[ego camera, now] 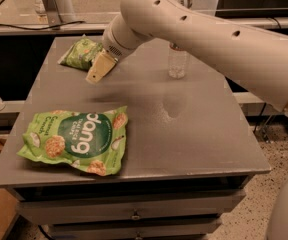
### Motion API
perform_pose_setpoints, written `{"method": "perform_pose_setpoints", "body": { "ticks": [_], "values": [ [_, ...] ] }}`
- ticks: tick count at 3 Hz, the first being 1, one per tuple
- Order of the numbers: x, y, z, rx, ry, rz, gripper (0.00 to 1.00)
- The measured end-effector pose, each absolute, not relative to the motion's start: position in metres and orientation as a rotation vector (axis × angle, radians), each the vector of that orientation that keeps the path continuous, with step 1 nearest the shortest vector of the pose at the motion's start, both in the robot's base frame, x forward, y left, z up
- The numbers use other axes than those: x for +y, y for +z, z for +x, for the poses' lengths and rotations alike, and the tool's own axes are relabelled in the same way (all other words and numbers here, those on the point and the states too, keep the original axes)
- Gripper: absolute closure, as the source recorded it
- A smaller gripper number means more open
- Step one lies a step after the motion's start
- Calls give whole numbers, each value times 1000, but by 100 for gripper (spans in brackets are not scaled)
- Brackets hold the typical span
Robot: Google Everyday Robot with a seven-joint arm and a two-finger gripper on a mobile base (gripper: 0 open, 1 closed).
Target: Pick green jalapeno chip bag
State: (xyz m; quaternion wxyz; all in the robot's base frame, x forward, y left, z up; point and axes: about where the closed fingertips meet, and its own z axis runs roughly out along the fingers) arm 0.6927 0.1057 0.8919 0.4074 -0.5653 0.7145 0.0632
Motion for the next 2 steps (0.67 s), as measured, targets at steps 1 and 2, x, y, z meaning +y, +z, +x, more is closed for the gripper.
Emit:
{"method": "perform_pose_setpoints", "body": {
  "ticks": [1,2],
  "values": [
    [114,880,717,1824,182,-1359,0],
    [125,868,741,1857,187,-1318,0]
  ]
}}
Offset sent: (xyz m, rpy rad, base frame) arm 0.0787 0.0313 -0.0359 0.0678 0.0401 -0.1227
